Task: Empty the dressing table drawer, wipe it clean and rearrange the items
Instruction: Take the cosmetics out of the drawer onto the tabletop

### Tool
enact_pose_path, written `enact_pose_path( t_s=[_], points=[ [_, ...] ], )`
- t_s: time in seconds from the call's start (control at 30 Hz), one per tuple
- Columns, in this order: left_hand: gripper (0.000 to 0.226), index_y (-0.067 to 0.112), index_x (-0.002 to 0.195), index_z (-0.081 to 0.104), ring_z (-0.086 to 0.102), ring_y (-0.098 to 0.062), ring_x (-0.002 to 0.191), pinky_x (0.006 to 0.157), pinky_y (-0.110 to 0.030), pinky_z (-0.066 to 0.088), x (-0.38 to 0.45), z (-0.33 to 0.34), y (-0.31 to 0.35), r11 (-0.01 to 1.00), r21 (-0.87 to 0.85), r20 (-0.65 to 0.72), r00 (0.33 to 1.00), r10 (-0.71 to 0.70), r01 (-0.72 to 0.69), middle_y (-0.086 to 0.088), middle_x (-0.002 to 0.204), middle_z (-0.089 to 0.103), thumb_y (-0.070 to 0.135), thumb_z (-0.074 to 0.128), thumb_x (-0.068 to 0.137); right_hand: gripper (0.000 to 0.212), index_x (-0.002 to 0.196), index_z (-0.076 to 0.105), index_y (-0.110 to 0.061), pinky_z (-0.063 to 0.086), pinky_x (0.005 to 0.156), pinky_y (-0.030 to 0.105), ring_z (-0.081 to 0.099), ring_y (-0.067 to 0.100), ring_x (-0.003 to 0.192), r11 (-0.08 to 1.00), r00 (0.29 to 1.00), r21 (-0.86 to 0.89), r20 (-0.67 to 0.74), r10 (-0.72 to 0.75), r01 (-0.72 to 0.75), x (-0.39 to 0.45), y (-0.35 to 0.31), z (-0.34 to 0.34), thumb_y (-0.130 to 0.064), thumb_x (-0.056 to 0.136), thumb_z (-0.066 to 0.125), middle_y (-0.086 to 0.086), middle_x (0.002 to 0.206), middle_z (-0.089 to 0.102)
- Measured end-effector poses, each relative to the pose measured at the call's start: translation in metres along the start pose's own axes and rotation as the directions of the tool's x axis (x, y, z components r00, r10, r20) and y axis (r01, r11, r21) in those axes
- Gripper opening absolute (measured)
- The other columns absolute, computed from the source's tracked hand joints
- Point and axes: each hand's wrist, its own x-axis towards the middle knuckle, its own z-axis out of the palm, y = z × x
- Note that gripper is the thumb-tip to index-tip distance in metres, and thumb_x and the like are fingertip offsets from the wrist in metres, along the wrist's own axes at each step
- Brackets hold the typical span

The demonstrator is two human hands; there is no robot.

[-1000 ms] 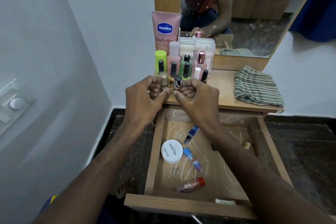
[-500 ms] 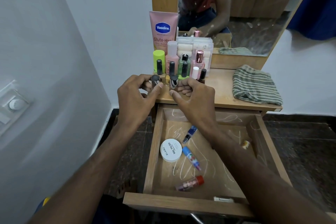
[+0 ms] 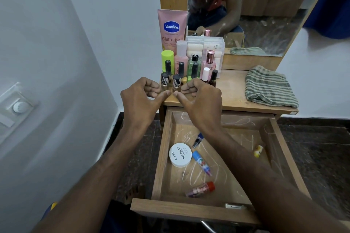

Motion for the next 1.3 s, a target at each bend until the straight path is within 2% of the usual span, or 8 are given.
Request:
enact_pose_path(
  t_s=[0.4, 0.53, 0.63, 0.7, 0.8, 0.97, 1.07, 1.3],
  points=[
    [0.031, 0.015, 0.099, 0.076, 0.071, 0.001, 0.073, 0.072, -0.007, 0.054, 0.001, 0.003, -0.004, 1.0, 0.026, 0.015, 1.0, 0.017, -0.017, 0.012, 0.083, 0.074, 0.035, 0.092, 0.081, 0.018, 0.104, 0.082, -0.033, 0.062, 0.079, 0.038, 0.069, 0.004, 0.089, 0.997, 0.997, -0.082, 0.081, -0.006, 0.012, 0.005, 0.002, 0.002, -0.041, 0.088, 0.082, -0.017, 0.095, 0.078],
    [0.036, 0.016, 0.101, 0.071, 0.068, -0.002, 0.072, 0.069, -0.003, 0.047, -0.001, -0.002, 0.001, 0.998, 0.053, -0.04, 0.999, 0.025, -0.023, 0.012, 0.083, 0.071, 0.041, 0.088, 0.083, 0.01, 0.099, 0.082, -0.024, 0.058, 0.071, 0.014, 0.069, -0.005, 0.075, 0.997, 0.99, 0.064, 0.129, -0.06, 0.052, 0.003, 0.001, -0.02, -0.025, 0.089, 0.083, -0.019, 0.083, 0.074],
    [0.026, 0.014, 0.093, 0.067, 0.063, -0.01, 0.069, 0.062, -0.009, 0.044, -0.004, -0.012, 0.01, 0.973, 0.074, -0.097, 0.97, 0.224, -0.217, 0.007, 0.081, 0.066, 0.035, 0.082, 0.091, 0.008, 0.095, 0.079, -0.021, 0.052, 0.064, 0.011, 0.065, -0.001, 0.07, 0.98, 0.969, 0.06, 0.149, -0.198, 0.191, -0.009, 0.001, -0.056, -0.018, 0.089, 0.082, -0.02, 0.077, 0.067],
    [0.022, 0.016, 0.084, 0.065, 0.06, -0.012, 0.064, 0.055, -0.016, 0.045, -0.011, -0.016, 0.021, 0.928, -0.042, 0.017, 0.928, 0.371, -0.37, 0.007, 0.073, 0.063, 0.026, 0.081, 0.093, 0.008, 0.095, 0.078, -0.022, 0.053, 0.064, 0.011, 0.065, 0.002, 0.07, 0.966, 0.939, -0.026, 0.24, -0.245, 0.259, -0.021, 0.011, -0.081, -0.017, 0.089, 0.081, -0.015, 0.078, 0.069],
    [0.019, 0.022, 0.081, 0.068, 0.061, -0.012, 0.059, 0.051, -0.018, 0.048, -0.025, -0.014, 0.031, 0.862, -0.265, 0.395, 0.768, 0.505, -0.431, 0.013, 0.069, 0.064, 0.025, 0.084, 0.091, 0.011, 0.102, 0.076, -0.027, 0.05, 0.063, 0.009, 0.064, -0.004, 0.072, 0.961, 0.902, -0.21, 0.426, -0.074, 0.179, -0.032, 0.031, -0.103, -0.024, 0.092, 0.079, -0.019, 0.08, 0.067],
    [0.016, 0.032, 0.098, 0.075, 0.07, -0.006, 0.077, 0.062, -0.014, 0.052, -0.039, 0.019, 0.02, 0.928, -0.212, 0.818, 0.464, 0.34, -0.306, 0.019, 0.084, 0.072, 0.026, 0.086, 0.088, 0.016, 0.1, 0.073, -0.033, 0.053, 0.071, 0.02, 0.064, 0.003, 0.084, 0.871, 0.863, -0.468, 0.491, 0.115, 0.15, -0.029, 0.069, -0.117, -0.018, 0.096, 0.069, -0.015, 0.091, 0.069],
    [0.03, 0.037, 0.104, 0.071, 0.069, 0.0, 0.081, 0.064, -0.011, 0.051, -0.036, 0.034, 0.011, 0.932, -0.054, 0.853, 0.469, 0.23, -0.36, 0.018, 0.091, 0.072, 0.021, 0.088, 0.085, 0.023, 0.095, 0.074, -0.029, 0.058, 0.084, 0.043, 0.067, 0.02, 0.095, 0.801, 0.813, -0.578, 0.535, 0.229, 0.154, -0.027, 0.09, -0.131, -0.009, 0.089, 0.065, -0.007, 0.094, 0.073],
    [0.04, 0.036, 0.115, 0.061, 0.064, -0.006, 0.092, 0.082, -0.034, 0.06, -0.039, 0.056, 0.024, 0.883, 0.243, 0.845, 0.535, 0.01, -0.4, 0.014, 0.104, 0.067, 0.047, 0.083, 0.084, 0.033, 0.11, 0.068, -0.026, 0.057, 0.088, 0.033, 0.059, 0.016, 0.104, 0.743, 0.656, -0.609, 0.685, 0.317, 0.278, -0.03, 0.104, -0.151, -0.003, 0.088, 0.074, 0.0, 0.114, 0.06]
  ],
)
